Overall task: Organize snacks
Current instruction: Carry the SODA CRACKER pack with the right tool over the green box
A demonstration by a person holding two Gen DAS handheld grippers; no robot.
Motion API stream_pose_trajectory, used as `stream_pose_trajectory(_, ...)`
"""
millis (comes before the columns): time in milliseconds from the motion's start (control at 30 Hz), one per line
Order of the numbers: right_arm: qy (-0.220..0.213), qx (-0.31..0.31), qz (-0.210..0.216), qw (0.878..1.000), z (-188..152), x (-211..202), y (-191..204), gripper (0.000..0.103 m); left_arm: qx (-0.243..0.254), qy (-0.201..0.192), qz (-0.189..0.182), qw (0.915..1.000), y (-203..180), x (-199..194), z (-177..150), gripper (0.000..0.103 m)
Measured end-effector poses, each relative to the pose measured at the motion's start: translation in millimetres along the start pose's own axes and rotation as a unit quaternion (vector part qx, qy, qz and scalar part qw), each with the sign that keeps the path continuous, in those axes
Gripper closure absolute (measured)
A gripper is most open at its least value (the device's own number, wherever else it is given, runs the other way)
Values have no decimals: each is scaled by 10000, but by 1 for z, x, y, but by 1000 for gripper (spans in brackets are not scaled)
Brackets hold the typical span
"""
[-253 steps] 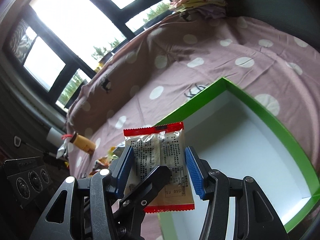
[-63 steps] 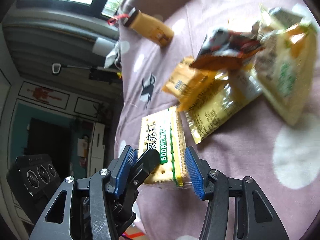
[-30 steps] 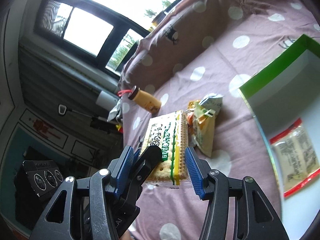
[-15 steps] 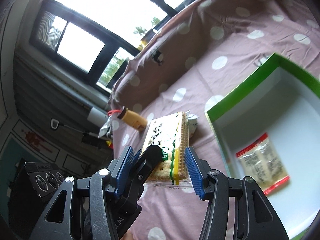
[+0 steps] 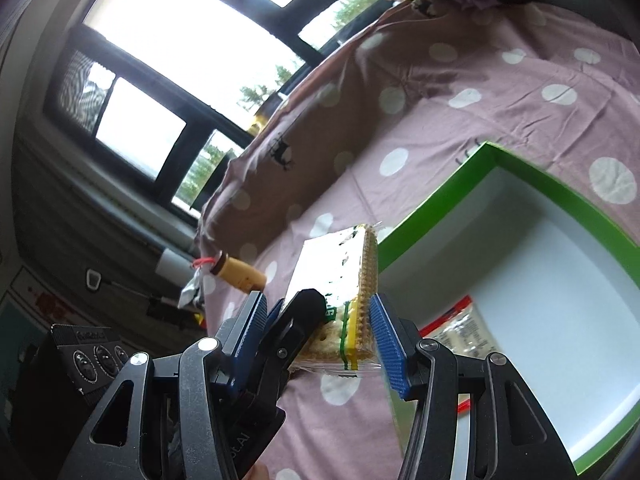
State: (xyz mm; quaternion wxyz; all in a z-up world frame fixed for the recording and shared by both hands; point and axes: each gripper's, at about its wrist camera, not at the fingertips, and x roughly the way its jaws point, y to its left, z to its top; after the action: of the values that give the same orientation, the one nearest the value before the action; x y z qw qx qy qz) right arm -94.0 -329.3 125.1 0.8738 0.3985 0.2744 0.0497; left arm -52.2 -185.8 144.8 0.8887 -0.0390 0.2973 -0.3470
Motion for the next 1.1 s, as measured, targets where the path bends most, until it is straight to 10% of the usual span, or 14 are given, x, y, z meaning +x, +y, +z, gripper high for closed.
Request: stream_pose_trajectory(1100,-280,483,-1064,9928,15,-21,-45,47,-213,873,-951,9914,-30,64,-11,73)
